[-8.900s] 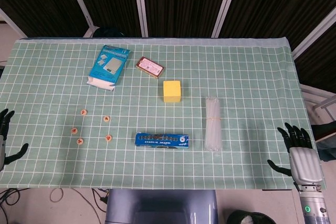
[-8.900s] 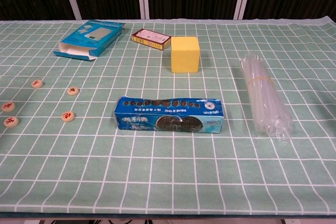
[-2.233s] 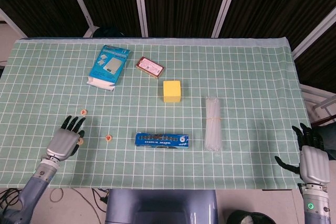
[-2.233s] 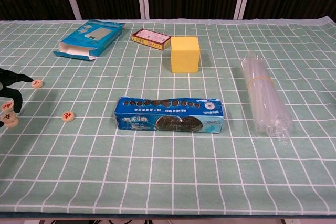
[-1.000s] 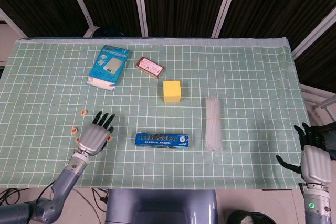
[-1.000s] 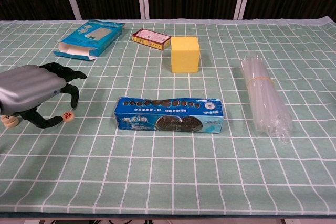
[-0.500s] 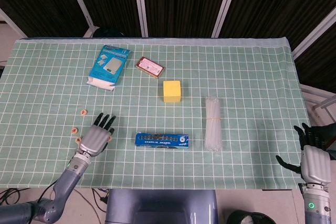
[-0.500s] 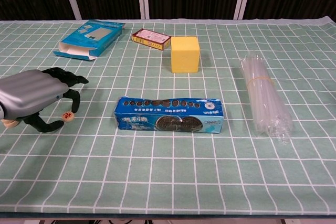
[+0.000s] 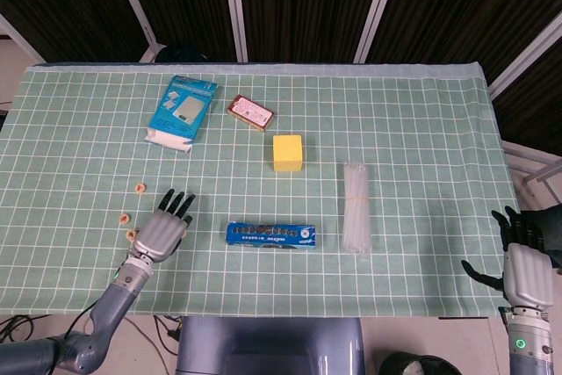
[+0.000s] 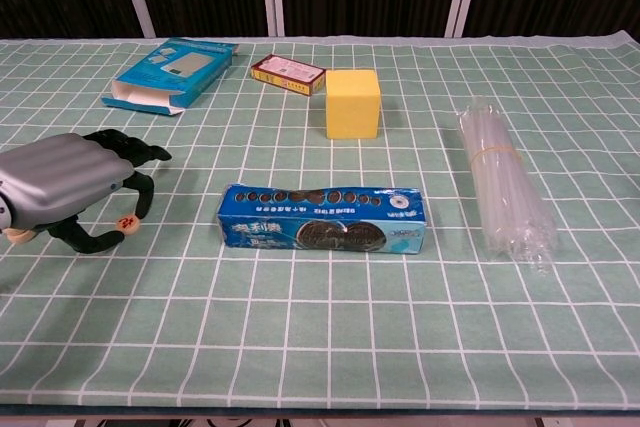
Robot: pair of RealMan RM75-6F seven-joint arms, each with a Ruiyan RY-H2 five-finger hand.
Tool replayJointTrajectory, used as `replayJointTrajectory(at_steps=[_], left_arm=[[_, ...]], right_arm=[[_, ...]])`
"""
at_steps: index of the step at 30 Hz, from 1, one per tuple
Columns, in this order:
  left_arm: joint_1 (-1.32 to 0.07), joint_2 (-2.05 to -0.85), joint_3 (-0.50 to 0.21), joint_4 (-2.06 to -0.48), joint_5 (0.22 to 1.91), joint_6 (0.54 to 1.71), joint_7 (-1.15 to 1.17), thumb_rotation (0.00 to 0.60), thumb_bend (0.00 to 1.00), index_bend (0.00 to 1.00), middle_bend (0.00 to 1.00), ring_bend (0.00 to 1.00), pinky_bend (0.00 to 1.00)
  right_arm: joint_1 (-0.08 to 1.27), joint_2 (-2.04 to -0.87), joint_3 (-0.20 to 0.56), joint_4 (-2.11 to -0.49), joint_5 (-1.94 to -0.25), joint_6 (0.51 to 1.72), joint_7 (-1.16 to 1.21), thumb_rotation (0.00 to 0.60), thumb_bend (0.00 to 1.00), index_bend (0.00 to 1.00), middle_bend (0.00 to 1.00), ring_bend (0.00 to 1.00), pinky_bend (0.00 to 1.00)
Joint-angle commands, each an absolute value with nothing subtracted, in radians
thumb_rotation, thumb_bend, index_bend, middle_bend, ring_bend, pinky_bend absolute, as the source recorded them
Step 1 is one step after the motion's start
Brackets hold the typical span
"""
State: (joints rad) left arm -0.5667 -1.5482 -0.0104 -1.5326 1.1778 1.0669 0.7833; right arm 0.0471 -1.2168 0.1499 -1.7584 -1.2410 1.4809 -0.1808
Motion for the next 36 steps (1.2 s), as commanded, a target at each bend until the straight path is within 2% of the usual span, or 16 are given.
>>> replayJointTrajectory(at_steps=[1,11,19,26,36], left_arm=[[-0.566,-1.547,-0.009,-1.533,1.179,1.069,0.782,0.6,0.35,0.47,0.04,0.0,0.0],[-0.55,-1.488,-0.006,-1.588,1.203,1.114,0.757,0.6,0.35,0.48,0.05,0.0,0.0],[-0.5,-1.387,0.033,-1.626,1.246,1.158,0.684,0.6,0.35,0.48,0.05,0.0,0.0],[-0.457,-1.346,0.063,-1.565,1.275,1.168,0.589,0.6,0.35,0.48,0.05,0.0,0.0],[-0.43,-1.346,0.069,-1.487,1.299,1.156,0.507,0.6,0.35,0.47,0.05,0.0,0.0]], right_arm=[[0.047,-1.217,0.15,-1.758,-1.242,1.482,-0.181,0.6,0.27,0.12,0.06,0.02,0.0],[0.046,-1.217,0.15,-1.758,-1.242,1.483,-0.177,0.6,0.27,0.12,0.06,0.02,0.0],[0.046,-1.217,0.149,-1.761,-1.243,1.484,-0.179,0.6,0.27,0.12,0.06,0.02,0.0],[0.046,-1.22,0.148,-1.762,-1.242,1.485,-0.185,0.6,0.27,0.12,0.06,0.02,0.0],[0.046,-1.221,0.149,-1.761,-1.24,1.486,-0.189,0.6,0.27,0.12,0.06,0.02,0.0]])
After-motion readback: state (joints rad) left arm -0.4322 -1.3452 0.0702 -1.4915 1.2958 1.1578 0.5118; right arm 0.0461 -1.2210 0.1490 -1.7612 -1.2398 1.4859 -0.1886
